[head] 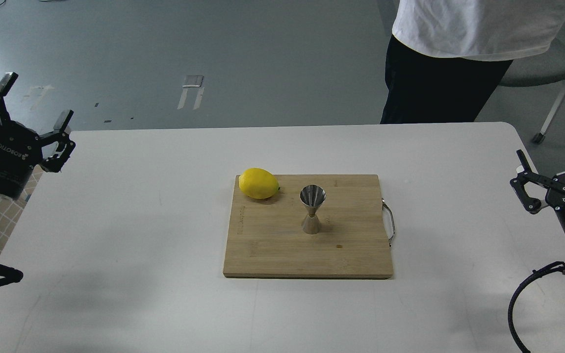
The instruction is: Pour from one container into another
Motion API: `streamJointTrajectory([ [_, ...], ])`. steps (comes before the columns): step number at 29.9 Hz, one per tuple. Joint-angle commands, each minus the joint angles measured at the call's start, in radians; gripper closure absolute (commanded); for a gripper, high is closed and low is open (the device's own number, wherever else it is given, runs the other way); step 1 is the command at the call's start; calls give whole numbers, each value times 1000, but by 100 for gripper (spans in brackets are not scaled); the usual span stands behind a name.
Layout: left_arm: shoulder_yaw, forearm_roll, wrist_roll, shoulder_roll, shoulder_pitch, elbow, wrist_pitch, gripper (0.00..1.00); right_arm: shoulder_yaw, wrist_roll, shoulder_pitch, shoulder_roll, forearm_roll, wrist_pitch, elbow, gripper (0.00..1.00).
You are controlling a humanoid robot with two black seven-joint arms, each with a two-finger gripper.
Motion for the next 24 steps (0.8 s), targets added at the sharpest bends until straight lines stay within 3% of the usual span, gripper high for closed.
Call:
streamJointTrajectory([
  [1, -22, 0, 0, 8, 13, -1, 0, 2, 7, 0, -8, 0, 0, 1, 0, 0],
  [24, -154, 0, 0, 56, 94, 0, 0, 2, 50, 1, -13, 0, 0, -1, 2, 0],
])
